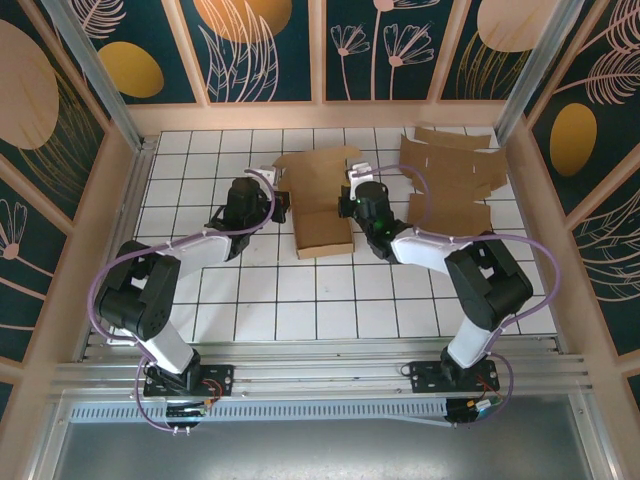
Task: Fold the paper box
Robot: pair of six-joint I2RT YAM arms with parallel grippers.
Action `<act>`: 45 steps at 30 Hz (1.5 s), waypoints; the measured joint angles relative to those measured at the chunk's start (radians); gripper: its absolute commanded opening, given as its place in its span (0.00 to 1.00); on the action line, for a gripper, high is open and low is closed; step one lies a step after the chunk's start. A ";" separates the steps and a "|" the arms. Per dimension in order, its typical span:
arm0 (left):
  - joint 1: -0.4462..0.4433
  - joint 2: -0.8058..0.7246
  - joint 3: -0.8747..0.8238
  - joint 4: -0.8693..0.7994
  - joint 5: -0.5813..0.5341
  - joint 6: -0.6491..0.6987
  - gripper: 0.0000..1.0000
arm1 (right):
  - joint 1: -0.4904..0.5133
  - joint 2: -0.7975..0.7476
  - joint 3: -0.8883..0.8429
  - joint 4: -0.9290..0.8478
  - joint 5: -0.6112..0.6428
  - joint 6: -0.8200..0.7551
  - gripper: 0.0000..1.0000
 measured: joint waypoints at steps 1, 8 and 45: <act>-0.001 0.002 -0.002 0.006 0.000 -0.014 0.02 | 0.006 0.000 -0.008 0.013 0.011 0.012 0.02; -0.027 0.002 -0.043 0.079 0.006 -0.119 0.02 | 0.021 0.000 -0.079 0.094 0.056 0.079 0.02; -0.072 -0.016 -0.277 0.381 0.015 -0.276 0.00 | 0.116 -0.075 -0.351 0.319 0.074 0.265 0.07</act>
